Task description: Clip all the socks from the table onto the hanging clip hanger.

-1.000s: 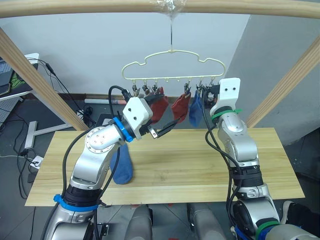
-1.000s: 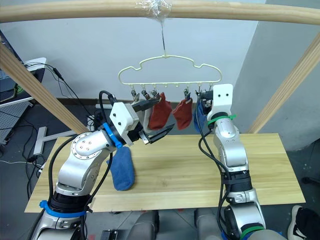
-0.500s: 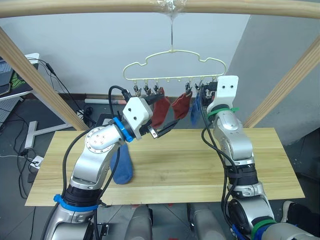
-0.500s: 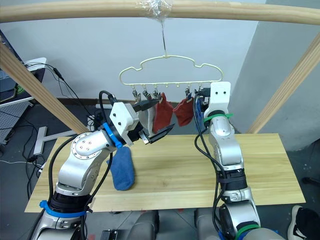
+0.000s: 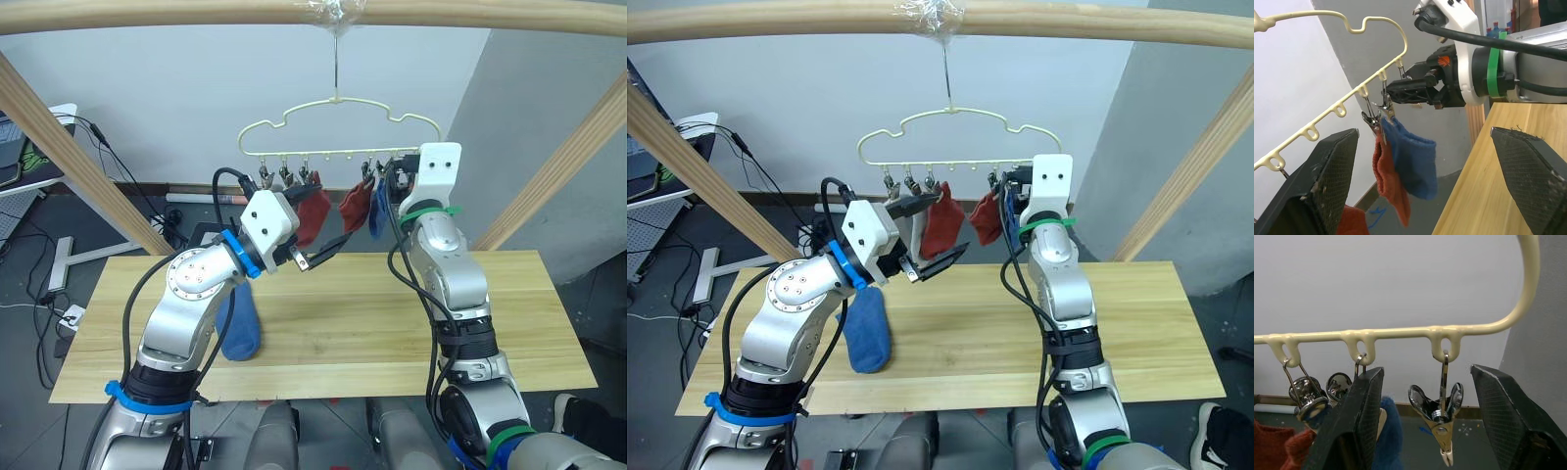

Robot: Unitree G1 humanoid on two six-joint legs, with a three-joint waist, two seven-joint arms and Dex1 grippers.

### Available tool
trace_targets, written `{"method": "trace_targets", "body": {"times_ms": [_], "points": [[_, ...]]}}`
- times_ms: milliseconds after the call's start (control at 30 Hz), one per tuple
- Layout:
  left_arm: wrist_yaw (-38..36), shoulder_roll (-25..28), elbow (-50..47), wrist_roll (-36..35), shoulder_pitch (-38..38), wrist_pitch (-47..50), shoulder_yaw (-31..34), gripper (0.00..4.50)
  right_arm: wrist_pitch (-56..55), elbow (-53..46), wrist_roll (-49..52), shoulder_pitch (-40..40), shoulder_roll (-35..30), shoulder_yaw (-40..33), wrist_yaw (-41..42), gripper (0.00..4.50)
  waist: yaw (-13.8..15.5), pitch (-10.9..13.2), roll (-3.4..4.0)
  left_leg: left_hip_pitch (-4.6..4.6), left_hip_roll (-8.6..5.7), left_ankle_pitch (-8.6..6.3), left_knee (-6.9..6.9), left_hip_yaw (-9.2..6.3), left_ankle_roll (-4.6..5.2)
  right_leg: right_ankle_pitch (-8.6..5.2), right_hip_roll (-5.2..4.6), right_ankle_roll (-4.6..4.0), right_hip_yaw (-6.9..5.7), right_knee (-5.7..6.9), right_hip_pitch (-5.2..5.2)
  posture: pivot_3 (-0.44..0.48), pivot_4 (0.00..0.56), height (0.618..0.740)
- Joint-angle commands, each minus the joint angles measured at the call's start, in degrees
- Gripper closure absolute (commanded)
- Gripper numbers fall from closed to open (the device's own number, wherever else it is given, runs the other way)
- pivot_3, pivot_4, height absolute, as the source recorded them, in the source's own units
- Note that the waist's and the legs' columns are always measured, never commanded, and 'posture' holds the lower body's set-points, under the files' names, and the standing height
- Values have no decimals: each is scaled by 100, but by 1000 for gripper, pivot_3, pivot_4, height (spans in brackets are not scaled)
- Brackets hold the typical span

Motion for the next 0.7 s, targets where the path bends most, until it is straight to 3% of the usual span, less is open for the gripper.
{"method": "trace_targets", "body": {"times_ms": [33,100,333,700], "points": [[56,-11,-335,-60,0,-7,15,0,-115,-53,-36,-145,63,-110,-161,1738,3,0,0,0,0,0,0,0,0,0,0,0,0,0,0,96,240,740],[58,-11,-340,-60,0,-1,16,0,-122,-29,-52,-156,64,-120,-185,2137,10,0,0,0,0,0,0,0,0,0,0,0,0,-1,0,96,240,740],[68,-22,-366,-63,-6,24,13,0,-147,4,-81,-183,60,-100,-196,4413,15,0,0,0,0,0,0,0,0,0,0,0,0,0,0,97,242,740],[67,-37,-383,-28,38,34,6,0,-12,-45,-64,-199,-155,-13,214,4479,18,0,0,0,0,0,0,0,0,0,0,0,0,-1,0,94,246,740]]}}
